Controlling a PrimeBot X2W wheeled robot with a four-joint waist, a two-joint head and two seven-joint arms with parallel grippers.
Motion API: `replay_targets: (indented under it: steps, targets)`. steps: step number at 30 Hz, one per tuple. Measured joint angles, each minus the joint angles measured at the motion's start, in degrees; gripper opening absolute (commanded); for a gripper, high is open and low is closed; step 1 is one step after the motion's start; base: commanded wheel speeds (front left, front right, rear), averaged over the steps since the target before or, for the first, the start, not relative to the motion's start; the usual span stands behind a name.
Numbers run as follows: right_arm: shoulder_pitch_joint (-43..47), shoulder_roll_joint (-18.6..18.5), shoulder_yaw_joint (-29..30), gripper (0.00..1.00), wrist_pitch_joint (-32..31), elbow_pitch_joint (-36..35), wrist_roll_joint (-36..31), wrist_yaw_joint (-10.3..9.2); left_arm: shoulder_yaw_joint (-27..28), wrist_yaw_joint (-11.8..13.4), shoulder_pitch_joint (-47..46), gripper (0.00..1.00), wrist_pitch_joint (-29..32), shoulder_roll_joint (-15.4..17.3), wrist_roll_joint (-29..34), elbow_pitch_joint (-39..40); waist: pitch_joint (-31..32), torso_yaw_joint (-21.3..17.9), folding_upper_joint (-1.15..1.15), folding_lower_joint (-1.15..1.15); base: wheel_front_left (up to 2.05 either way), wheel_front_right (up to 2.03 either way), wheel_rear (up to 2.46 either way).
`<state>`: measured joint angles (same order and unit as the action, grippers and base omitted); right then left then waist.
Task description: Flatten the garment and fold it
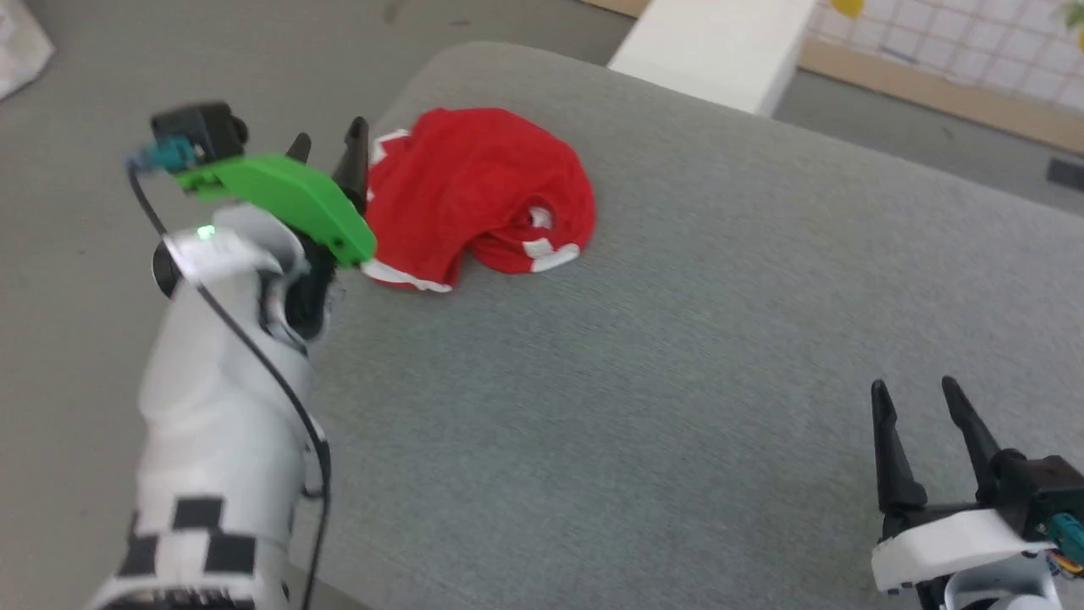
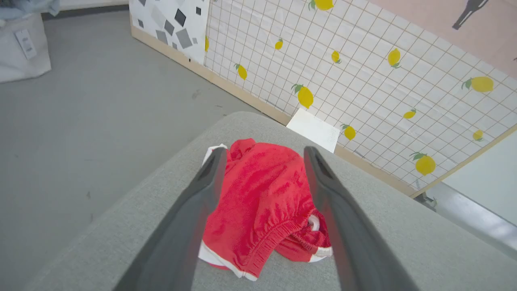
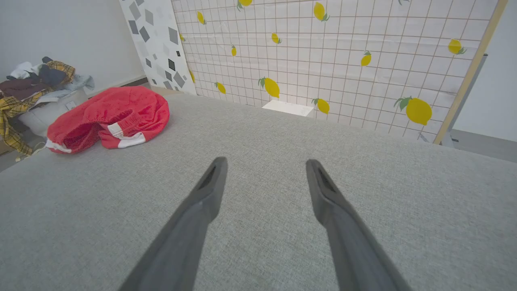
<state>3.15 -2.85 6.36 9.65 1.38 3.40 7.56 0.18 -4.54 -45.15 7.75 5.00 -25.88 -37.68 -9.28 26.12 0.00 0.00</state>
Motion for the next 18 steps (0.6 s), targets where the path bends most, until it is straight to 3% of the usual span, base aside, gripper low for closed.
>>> replay_targets:
  steps: [4, 8, 14, 18]
  targets:
    - [-0.96, -0.01, 0.32, 1.00, -1.36, -2.91, -0.93, 0.00, 3.54, 3.65, -6.38, 1.00, 13.13, 1.68, -5.12, -7.68, -2.51, -2.56, 0.00, 0.00, 0.00, 0.00, 0.00]
    - [-1.59, -0.02, 0.88, 1.00, -2.10, -5.03, -1.11, 0.00, 4.80, 7.77, -11.31, 1.00, 22.30, 4.78, -5.82, -11.40, -5.67, -5.04, 0.00, 0.00, 0.00, 0.00, 0.00]
    - [-2.09, -0.01, 1.36, 1.00, -2.10, -6.20, -1.11, 0.00, 5.48, 8.39, -14.32, 1.00, 30.88, 6.34, -8.43, -12.56, -10.32, -8.70, 0.00, 0.01, 0.00, 0.00, 0.00]
    - [-2.66, -0.01, 1.93, 1.00, -2.08, -6.71, -1.24, 0.00, 5.56, 8.39, -14.80, 1.00, 33.55, 6.60, -9.12, -12.23, -13.43, -10.69, 0.00, 0.01, 0.00, 0.00, 0.00]
